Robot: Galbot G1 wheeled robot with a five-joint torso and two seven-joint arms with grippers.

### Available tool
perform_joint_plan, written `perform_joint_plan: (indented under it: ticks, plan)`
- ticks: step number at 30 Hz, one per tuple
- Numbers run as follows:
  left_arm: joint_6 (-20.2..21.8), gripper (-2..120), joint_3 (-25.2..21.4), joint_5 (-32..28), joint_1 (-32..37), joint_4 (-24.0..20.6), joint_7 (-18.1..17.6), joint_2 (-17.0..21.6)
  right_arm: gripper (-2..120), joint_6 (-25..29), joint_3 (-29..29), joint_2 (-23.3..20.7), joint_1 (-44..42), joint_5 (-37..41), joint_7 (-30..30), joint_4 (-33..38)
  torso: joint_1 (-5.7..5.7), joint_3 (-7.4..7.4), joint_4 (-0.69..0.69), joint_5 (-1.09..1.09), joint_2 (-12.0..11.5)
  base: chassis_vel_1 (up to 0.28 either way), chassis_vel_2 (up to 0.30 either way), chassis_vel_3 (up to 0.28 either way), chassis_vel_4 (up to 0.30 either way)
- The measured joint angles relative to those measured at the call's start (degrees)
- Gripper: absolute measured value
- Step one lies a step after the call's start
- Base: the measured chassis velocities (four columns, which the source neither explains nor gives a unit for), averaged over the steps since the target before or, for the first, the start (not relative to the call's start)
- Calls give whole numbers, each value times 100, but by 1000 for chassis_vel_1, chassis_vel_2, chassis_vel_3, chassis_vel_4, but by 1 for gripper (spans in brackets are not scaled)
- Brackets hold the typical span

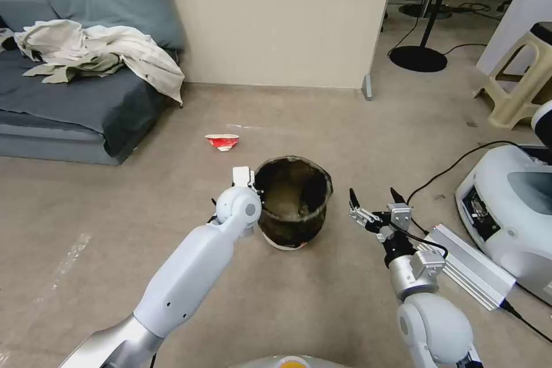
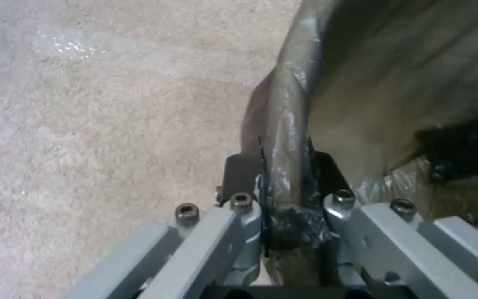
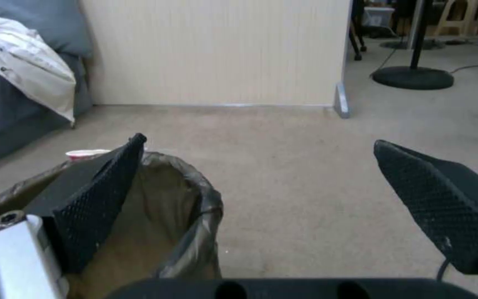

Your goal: Pick up the trash can from the floor.

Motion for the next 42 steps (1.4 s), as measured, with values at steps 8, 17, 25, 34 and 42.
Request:
perform_joint_plan:
  ticks: [8, 17, 25, 34, 42]
  plan:
    - [-2, 5, 49, -102, -26, 3, -92, -14, 100, 21, 0, -1, 25, 45, 5, -32, 0, 0, 0, 1, 0, 0, 0, 0, 0]
    - [-21, 5, 64, -337, 21, -185, -288, 15, 100, 23, 1, -30, 50, 74, 34, -59, 0, 0, -1, -1, 0, 0, 0, 0, 0]
    - [-152, 5, -282, -981, 127, -1133, -601, 231, 100, 20, 62, -108, 66, 186, 128, -56, 0, 0, 0, -1, 0, 0, 0, 0, 0]
    - [-222, 5, -826, -1438, 168, -1965, -634, 619, 100, -111, 53, -199, 152, 316, 204, -24, 0, 0, 0, -2, 0, 0, 0, 0, 0]
    - [-369, 5, -1223, -1621, 540, -2744, -359, 1142, 100, -199, 32, -179, 208, 336, 235, -20, 0, 0, 0, -1, 0, 0, 0, 0, 0]
